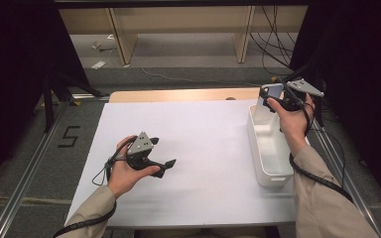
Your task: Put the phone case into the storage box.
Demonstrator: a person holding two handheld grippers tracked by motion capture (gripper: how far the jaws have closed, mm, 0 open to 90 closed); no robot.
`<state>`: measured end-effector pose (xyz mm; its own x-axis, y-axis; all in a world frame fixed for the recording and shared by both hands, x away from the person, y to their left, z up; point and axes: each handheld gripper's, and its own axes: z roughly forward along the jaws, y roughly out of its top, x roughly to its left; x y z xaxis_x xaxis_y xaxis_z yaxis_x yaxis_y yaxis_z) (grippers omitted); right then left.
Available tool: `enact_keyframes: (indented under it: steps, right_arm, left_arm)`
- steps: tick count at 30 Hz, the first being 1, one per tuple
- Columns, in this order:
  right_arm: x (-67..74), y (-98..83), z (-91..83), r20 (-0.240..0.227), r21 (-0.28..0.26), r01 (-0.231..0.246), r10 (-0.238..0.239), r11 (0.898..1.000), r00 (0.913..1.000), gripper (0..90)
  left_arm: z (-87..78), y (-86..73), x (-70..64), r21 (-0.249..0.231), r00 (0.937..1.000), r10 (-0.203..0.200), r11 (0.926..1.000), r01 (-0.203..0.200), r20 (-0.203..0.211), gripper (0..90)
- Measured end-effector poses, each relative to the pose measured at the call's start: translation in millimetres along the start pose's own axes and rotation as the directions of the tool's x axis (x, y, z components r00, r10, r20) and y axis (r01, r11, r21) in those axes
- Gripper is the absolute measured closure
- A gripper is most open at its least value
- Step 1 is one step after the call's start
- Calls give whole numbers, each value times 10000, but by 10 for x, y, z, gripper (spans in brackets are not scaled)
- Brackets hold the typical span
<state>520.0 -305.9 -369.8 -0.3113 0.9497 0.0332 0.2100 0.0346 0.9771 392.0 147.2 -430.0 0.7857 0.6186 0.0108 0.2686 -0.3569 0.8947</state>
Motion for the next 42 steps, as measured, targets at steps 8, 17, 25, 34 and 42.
enact_keyframes:
  steps: [8, 17, 25, 34, 42]
  right_arm:
    - [7, -6, 19, 10, 50, -2, 2, 10000, 10000, 183]
    - [4, -12, 43, 37, 83, 15, -15, 10000, 10000, 183]
    - [8, -17, 68, 59, 124, 60, -61, 9999, 10000, 183]
    - [-7, -20, 85, 95, 117, 67, -68, 9999, 9999, 183]
    - [-16, -29, 98, 123, 136, 65, -66, 9999, 9999, 183]
  left_arm:
    - [-1, 1, 1, -5, 10000, -7, 10000, 7, -12, 35]
    - [1, 0, 0, -8, 10000, -3, 10000, 3, 6, 35]
    - [0, 2, -1, -6, 10000, 3, 10000, -3, 8, 35]
    - [0, 1, -2, -7, 10000, -1, 10000, 1, 11, 35]
    - [1, 1, -3, 2, 10000, 13, 10000, -13, 26, 35]
